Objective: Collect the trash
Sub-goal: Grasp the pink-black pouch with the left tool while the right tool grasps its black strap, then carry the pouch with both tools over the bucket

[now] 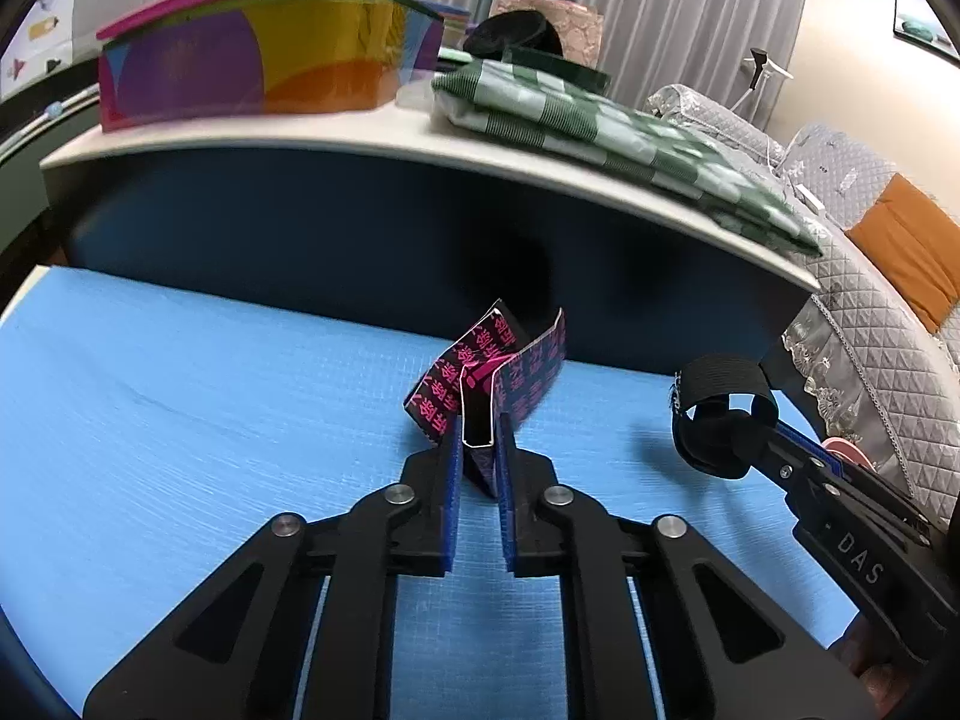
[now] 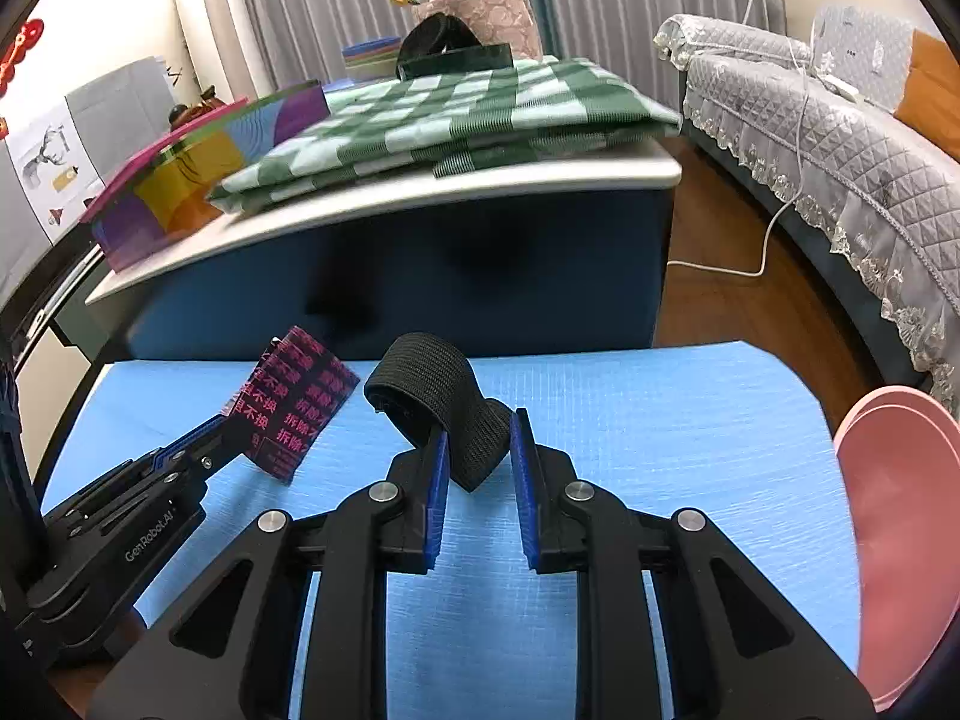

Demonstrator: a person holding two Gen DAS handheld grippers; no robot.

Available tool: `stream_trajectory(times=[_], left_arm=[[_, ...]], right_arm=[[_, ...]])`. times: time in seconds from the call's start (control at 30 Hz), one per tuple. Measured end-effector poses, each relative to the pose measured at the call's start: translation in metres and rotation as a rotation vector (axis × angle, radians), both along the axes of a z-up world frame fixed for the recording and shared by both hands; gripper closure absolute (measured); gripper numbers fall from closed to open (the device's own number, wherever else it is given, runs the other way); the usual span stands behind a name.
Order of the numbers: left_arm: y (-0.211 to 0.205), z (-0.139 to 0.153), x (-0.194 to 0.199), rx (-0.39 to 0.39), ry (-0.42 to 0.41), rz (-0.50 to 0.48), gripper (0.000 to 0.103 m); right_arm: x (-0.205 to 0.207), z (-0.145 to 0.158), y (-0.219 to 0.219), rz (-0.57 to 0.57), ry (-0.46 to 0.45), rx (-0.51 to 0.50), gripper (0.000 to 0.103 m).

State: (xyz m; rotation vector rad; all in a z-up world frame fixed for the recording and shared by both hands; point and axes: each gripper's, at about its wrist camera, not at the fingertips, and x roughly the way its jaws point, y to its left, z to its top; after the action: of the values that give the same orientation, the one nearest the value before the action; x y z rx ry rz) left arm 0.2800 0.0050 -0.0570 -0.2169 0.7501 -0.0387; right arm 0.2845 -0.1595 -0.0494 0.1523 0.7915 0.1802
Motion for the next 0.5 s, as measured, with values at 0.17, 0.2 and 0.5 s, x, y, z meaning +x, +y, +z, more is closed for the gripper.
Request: stream_trajectory(times=[0.17, 0.2, 0.5], left_arm=[[-0.007, 0.011, -0.010, 0.031, -0.014, -0.010, 0.094], [-0.008, 0.013, -0.012, 0.036, -0.017, -0.011, 0.094], [-0.019, 0.042, -0.038, 0.067, -0.060, -0.032, 0.094]], right_arm=[[-0.008, 0.015, -0.004, -0.003, -0.021, 0.004, 0.083], [-0.010, 0.017, -0.004, -0.003, -0.025, 0.003, 0.083], [-0.035, 0.049, -0.024, -0.032, -0.073, 0.003, 0.083]])
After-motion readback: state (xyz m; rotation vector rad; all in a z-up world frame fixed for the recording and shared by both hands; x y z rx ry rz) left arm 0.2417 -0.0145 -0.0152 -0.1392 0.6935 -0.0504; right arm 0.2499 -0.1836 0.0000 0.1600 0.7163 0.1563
